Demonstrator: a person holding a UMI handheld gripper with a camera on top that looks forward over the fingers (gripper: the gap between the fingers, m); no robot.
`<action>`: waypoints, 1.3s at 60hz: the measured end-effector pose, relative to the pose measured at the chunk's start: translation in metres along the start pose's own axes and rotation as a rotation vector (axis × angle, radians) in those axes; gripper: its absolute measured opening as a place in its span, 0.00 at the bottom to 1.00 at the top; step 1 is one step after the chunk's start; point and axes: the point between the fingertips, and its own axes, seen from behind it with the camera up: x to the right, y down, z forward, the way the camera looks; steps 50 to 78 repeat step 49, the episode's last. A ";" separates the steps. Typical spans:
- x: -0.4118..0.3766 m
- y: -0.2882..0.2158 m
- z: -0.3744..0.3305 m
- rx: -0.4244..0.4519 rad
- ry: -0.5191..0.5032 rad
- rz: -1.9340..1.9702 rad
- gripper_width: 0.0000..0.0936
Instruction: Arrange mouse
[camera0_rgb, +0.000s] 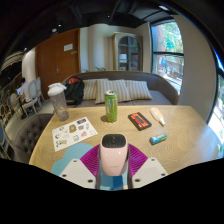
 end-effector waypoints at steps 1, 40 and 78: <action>-0.012 0.005 0.004 -0.007 -0.008 -0.011 0.38; -0.069 0.096 0.007 -0.224 -0.033 0.003 0.91; -0.055 0.102 -0.058 -0.247 -0.020 -0.024 0.91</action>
